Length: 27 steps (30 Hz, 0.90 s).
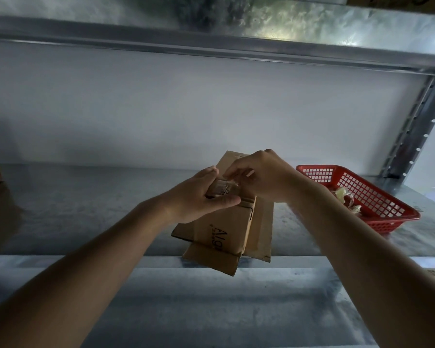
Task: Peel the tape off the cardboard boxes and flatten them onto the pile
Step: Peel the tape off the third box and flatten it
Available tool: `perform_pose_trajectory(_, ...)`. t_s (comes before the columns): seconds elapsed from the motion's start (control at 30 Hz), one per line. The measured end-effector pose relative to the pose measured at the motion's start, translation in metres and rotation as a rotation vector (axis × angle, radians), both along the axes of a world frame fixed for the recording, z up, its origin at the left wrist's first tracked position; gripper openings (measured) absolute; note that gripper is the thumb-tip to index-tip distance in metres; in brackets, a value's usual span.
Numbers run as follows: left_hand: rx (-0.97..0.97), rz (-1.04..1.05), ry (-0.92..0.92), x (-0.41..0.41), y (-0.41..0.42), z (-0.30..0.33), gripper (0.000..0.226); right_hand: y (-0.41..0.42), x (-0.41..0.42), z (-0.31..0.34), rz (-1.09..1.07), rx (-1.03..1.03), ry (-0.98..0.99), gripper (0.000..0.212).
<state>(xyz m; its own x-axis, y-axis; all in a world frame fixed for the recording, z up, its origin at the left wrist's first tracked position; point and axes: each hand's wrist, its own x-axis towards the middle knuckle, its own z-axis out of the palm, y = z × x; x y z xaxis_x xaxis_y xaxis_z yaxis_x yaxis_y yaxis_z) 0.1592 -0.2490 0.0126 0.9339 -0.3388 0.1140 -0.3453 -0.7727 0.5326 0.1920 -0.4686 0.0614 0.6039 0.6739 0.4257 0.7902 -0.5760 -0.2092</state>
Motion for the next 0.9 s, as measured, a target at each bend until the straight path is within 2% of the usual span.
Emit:
perform_pose_trajectory(0.13, 0.004, -0.011, -0.062, -0.005, -0.006, 0.001, 0.108, 0.000, 0.001, -0.002, -0.028, 0.046, 0.086, 0.017)
perform_pose_trajectory(0.2, 0.113, 0.025, -0.111, -0.010, -0.008, 0.003, 0.105, 0.002, 0.003, -0.003, -0.076, 0.023, 0.084, 0.012)
perform_pose_trajectory(0.3, 0.289, 0.134, -0.210, -0.020, -0.013, 0.002, 0.103, 0.008, 0.006, -0.004, -0.061, 0.023, 0.108, 0.018)
perform_pose_trajectory(0.4, 0.326, 0.286, -0.337, -0.032, -0.025, -0.007, 0.095, 0.011, 0.008, -0.005, -0.034, 0.044, 0.191, 0.026)
perform_pose_trajectory(0.47, 0.309, 0.275, -0.308, -0.034, -0.025, -0.005, 0.091, 0.013, 0.008, -0.004, -0.018, 0.060, 0.213, 0.026)
perform_pose_trajectory(0.63, 0.227, 0.035, 0.004, -0.026, 0.011, 0.030, 0.082, 0.011, 0.007, -0.009, 0.023, 0.231, 0.165, 0.025)
perform_pose_trajectory(0.8, 0.155, -0.067, -0.009, -0.021, 0.019, 0.030, 0.090, 0.007, 0.005, -0.014, 0.050, 0.277, 0.149, 0.027)
perform_pose_trajectory(0.9, 0.136, -0.054, 0.016, -0.016, 0.026, 0.027, 0.111, 0.004, 0.005, -0.016, 0.032, 0.365, 0.200, 0.027)
